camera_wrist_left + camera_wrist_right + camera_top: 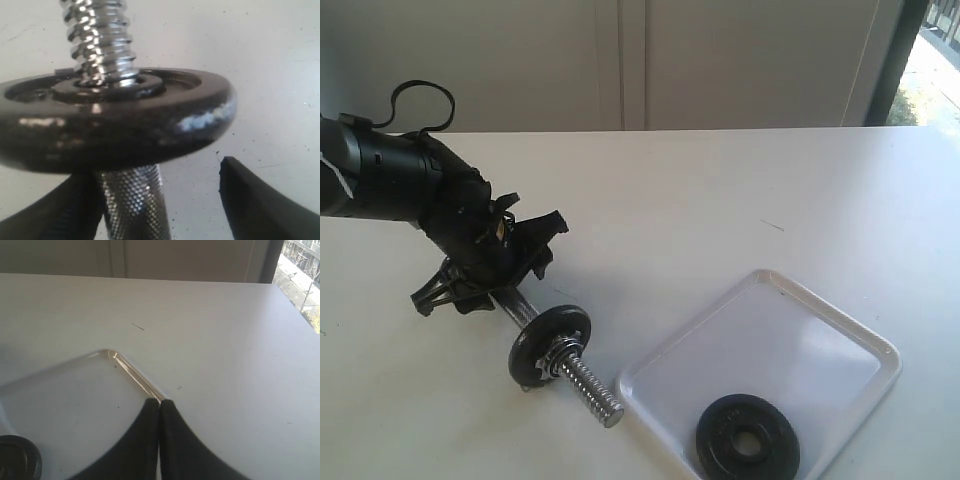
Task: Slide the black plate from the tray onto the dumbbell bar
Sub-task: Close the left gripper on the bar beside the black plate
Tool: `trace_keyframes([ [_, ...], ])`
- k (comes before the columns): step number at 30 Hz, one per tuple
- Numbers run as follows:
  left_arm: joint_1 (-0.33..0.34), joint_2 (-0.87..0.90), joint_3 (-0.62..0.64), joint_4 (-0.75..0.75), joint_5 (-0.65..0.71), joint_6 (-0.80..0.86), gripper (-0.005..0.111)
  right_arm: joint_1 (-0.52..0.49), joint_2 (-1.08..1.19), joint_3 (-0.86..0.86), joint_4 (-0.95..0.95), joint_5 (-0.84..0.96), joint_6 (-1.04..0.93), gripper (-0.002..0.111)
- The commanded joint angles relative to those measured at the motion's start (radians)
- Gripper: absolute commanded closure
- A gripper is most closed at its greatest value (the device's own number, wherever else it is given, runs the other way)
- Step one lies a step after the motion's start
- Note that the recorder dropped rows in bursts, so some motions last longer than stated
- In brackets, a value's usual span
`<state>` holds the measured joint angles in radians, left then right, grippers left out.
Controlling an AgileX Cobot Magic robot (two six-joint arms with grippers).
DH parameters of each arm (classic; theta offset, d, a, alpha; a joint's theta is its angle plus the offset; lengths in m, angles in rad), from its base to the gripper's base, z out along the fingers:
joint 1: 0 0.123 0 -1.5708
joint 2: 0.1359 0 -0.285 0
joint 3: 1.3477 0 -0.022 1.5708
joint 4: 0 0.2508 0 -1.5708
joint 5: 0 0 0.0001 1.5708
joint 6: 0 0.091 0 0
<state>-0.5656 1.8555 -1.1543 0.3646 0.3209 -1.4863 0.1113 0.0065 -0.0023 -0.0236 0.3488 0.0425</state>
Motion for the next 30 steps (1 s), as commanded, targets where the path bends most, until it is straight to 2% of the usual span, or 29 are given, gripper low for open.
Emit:
trace_keyframes([
  [1,-0.005,0.002,0.007,0.01,0.022,-0.01,0.045,-0.002,-0.006,0.002,-0.003,-0.005,-0.004,0.108],
  [6,-0.005,0.004,0.007,0.026,0.048,-0.01,0.068,-0.002,-0.006,0.002,-0.003,-0.005,-0.004,0.108],
  [10,-0.005,0.011,0.007,0.03,0.056,-0.01,0.093,-0.002,-0.006,0.002,-0.003,-0.005,-0.004,0.108],
  [13,-0.005,0.016,0.007,0.04,0.084,-0.01,0.107,-0.002,-0.006,0.002,-0.003,-0.005,-0.004,0.108],
  [21,-0.003,-0.002,0.007,0.094,0.147,0.015,0.107,-0.002,-0.006,0.002,-0.003,-0.005,-0.004,0.108],
  [30,-0.003,-0.052,0.007,0.096,0.127,0.235,0.107,-0.002,-0.006,0.002,-0.003,-0.005,-0.004,0.108],
])
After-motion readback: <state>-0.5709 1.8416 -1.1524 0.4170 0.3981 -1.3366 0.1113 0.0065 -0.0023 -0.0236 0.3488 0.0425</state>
